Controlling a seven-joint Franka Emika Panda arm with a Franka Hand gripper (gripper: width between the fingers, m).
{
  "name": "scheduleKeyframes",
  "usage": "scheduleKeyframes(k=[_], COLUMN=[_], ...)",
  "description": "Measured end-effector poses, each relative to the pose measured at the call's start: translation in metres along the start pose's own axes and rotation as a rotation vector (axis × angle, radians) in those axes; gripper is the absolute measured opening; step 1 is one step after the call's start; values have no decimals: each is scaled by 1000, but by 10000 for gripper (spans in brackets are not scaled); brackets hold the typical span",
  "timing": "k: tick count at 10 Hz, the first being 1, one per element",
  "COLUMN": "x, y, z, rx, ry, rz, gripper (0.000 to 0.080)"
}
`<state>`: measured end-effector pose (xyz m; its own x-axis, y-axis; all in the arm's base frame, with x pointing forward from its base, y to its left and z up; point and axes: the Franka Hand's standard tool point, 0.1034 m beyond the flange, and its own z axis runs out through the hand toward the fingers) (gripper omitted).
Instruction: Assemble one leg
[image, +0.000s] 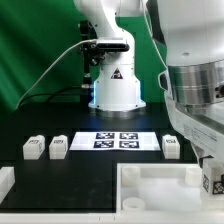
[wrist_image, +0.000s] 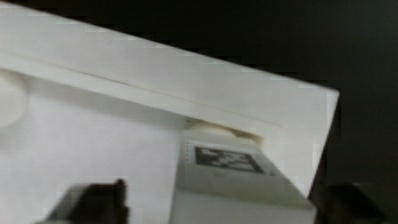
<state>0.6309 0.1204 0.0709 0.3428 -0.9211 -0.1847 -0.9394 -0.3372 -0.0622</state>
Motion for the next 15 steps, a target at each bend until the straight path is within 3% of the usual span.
scheduleKeyframes(k=[2, 4, 5, 6, 7, 8, 10, 11, 12, 13, 15], x=[-6, -2, -3, -7, -10, -8, -8, -8, -5, -2, -1], y=[-1, 0, 1, 0, -1, -2, -2, -2, -1, 0, 0], z=[1, 1, 2, 1, 0, 0, 1, 1, 1, 1, 2], rx=[-15, -17, -34, -80, -106, -104, -103, -103, -99, -95, -70], ry=[20, 20, 25, 54, 73, 75, 75, 76, 82, 87, 85], rz=[-346, -529, -666, -848, -1065, -1133, -1102, -1086, -961, -863, -590], gripper=[637, 647, 647, 649, 649, 649, 619, 439, 439, 300, 296])
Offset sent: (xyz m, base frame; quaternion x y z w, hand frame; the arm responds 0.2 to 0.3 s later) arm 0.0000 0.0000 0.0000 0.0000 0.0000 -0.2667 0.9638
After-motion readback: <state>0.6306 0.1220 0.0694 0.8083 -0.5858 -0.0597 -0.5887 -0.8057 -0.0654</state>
